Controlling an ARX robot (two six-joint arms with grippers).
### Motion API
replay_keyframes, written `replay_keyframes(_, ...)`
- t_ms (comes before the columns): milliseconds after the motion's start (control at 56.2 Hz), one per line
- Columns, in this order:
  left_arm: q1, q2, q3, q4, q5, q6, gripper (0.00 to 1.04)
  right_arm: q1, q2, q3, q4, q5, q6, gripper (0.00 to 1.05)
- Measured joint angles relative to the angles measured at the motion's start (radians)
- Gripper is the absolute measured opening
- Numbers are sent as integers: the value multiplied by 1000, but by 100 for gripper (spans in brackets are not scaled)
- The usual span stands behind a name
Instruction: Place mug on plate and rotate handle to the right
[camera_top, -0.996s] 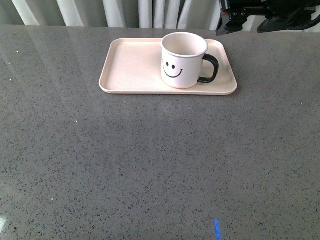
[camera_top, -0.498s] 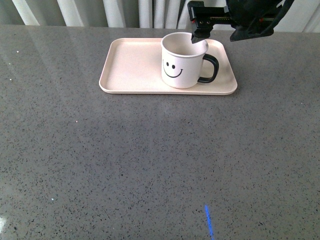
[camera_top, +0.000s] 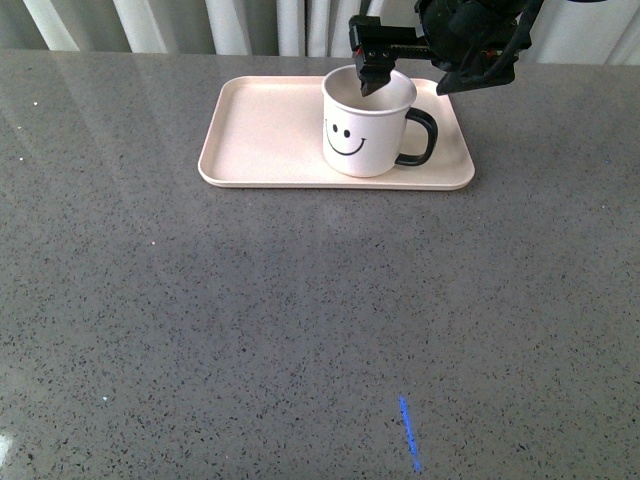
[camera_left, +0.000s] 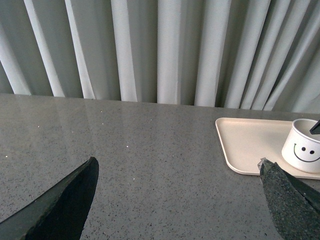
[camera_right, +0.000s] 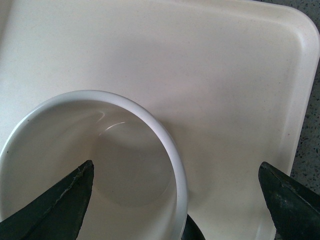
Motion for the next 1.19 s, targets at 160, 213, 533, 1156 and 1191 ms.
replay_keyframes(160,0,0,0,0,0,0,96,3,6,8,-7,2,12,96)
replay_keyframes(213,0,0,0,0,0,0,96,4,8,9,-8,2,15,96)
replay_keyframes(533,0,0,0,0,0,0,96,7,20,20,-15,5,26,80)
replay_keyframes(1156,0,0,0,0,0,0,96,0,26,66,-43,8,88,2)
replay_keyframes(1191,0,0,0,0,0,0,96,-3,26,73,-47,1,94,2)
